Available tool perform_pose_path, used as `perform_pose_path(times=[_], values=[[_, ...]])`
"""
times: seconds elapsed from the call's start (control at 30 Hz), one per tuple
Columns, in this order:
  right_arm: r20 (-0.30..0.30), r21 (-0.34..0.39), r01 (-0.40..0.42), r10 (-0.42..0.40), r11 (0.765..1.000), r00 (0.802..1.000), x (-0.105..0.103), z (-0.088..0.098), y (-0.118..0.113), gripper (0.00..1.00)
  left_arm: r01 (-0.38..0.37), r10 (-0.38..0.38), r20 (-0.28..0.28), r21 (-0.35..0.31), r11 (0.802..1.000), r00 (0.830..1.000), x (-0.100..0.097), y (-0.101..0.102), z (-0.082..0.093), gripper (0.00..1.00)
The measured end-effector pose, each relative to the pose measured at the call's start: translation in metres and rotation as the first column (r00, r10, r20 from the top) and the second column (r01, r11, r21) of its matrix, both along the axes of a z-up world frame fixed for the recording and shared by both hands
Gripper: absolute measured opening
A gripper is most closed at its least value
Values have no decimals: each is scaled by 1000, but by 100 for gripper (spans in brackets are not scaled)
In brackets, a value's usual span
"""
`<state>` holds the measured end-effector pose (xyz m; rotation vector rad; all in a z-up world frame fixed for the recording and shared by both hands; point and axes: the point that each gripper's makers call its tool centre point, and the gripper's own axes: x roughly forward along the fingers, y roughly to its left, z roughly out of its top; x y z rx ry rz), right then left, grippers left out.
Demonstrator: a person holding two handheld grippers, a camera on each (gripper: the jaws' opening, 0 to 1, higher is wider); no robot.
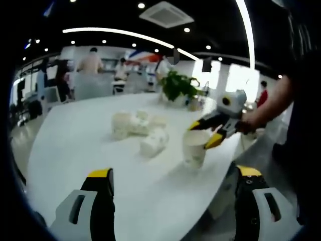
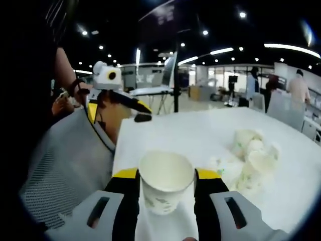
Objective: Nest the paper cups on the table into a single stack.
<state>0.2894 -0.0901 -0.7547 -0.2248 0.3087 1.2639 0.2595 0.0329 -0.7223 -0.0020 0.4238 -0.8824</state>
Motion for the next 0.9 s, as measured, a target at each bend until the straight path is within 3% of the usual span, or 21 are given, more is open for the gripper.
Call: perform_pose_path(times=[0.9], values=[[-16, -36, -17, 17, 999, 1000, -6, -31, 1, 39, -23, 23, -15, -4, 1000, 1000, -2, 10, 1, 98]])
